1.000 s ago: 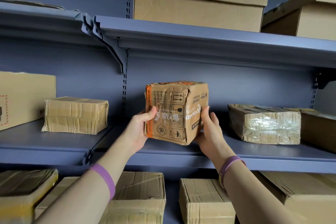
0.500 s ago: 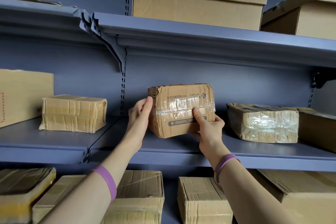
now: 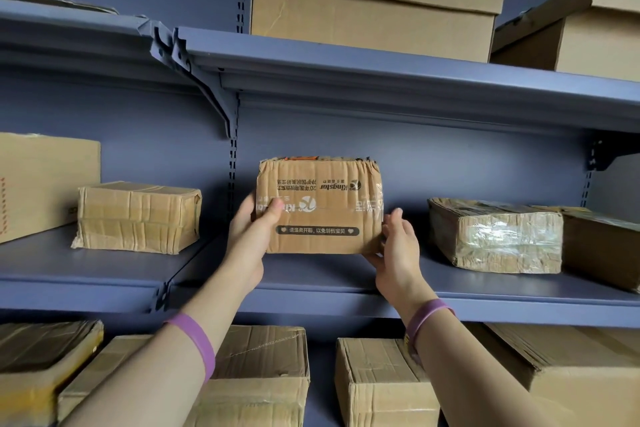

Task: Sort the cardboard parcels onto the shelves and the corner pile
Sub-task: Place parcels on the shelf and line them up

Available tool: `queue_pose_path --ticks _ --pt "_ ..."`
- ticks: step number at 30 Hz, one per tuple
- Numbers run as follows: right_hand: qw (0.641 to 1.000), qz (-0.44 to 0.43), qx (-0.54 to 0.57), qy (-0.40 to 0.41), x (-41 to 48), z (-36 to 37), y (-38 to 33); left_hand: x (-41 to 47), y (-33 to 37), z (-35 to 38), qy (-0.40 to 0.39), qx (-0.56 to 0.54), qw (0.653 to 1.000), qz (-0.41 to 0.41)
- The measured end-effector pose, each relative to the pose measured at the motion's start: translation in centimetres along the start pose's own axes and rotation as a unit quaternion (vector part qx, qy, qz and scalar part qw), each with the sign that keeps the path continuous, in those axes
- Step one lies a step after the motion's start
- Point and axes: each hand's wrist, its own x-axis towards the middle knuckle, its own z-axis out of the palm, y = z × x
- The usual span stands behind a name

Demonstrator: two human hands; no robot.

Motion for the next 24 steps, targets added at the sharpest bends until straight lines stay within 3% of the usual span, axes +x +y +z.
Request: queue_pose_path --ticks 8,15,18,24 --pt "0.996 -0.009 -0.006 -0.087 -0.5 -0.3 0.0 0.7 -0.4 0.1 0.092 -0.019 0.995 -0.045" --pt "0.992 -0.044 -0.042 -0.111 -1.3 -0.2 -0.4 1.4 -1.0 0.1 0.065 0.063 0.994 -0.062" --pt "0.992 -0.038 -0.046 -0.113 -1.6 -0.1 -0.5 1.3 -0.6 0.4 0.059 0.043 0.994 -0.087" --pt "0.984 -0.057 -0.062 -0.156 -2.3 0.2 -0.6 0.6 -0.1 0.7 0.044 0.000 0.998 -0.049"
